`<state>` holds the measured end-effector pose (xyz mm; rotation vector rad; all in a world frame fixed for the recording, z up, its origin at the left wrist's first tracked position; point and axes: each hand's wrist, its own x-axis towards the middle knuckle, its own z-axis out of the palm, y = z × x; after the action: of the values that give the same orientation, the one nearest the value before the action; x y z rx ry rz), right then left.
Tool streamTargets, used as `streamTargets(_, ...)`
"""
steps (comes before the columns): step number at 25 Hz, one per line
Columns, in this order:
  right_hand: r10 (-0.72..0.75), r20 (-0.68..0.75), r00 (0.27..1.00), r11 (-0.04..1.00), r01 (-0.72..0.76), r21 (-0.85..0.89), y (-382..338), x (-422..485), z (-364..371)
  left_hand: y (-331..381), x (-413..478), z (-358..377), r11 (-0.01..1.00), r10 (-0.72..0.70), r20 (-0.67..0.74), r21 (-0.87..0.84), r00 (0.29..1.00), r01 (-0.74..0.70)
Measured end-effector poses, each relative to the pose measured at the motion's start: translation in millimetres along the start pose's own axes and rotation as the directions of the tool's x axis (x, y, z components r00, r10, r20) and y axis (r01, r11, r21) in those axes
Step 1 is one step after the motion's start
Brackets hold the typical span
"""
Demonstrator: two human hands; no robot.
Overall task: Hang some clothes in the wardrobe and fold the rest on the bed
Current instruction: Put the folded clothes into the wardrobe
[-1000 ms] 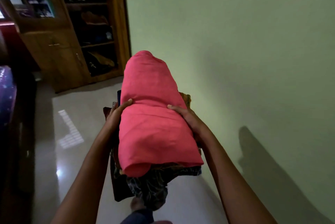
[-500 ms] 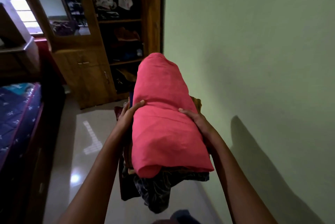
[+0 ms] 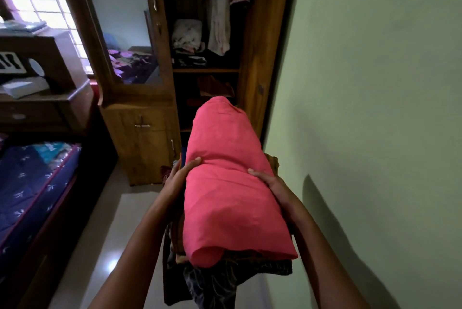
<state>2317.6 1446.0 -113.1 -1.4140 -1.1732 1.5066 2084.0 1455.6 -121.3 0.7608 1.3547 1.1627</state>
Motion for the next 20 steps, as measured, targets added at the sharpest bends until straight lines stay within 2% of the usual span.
streamTargets(5,0.007,0.049,0.999,1.000,-0.008,0.028,-50.9,121.9,-5.3,57.9,91.9,18.6,0.999,-0.008,-0.035,-0.041,0.999,0.007)
streamTargets(9,-0.050,0.099,0.994,0.999,0.049,0.014,-89.1,211.9,0.0,89.6,167.7,26.4,0.999,0.005,-0.148,-0.044,0.989,-0.011)
streamTargets(12,-0.089,0.066,0.994,0.996,0.089,-0.006,-112.3,286.3,10.8,123.9,222.7,26.0,0.994,0.107,-0.229,0.002,0.968,-0.109)
streamTargets(15,-0.173,0.042,0.984,0.984,0.171,0.046,-150.2,359.4,21.9,166.8,282.5,22.8,0.974,0.225,-0.234,0.042,0.946,-0.222)
streamTargets(20,-0.254,0.014,0.967,0.956,0.249,0.157,-241.5,458.2,46.0,260.0,380.3,12.2,0.914,0.378,-0.096,0.199,0.921,-0.355)
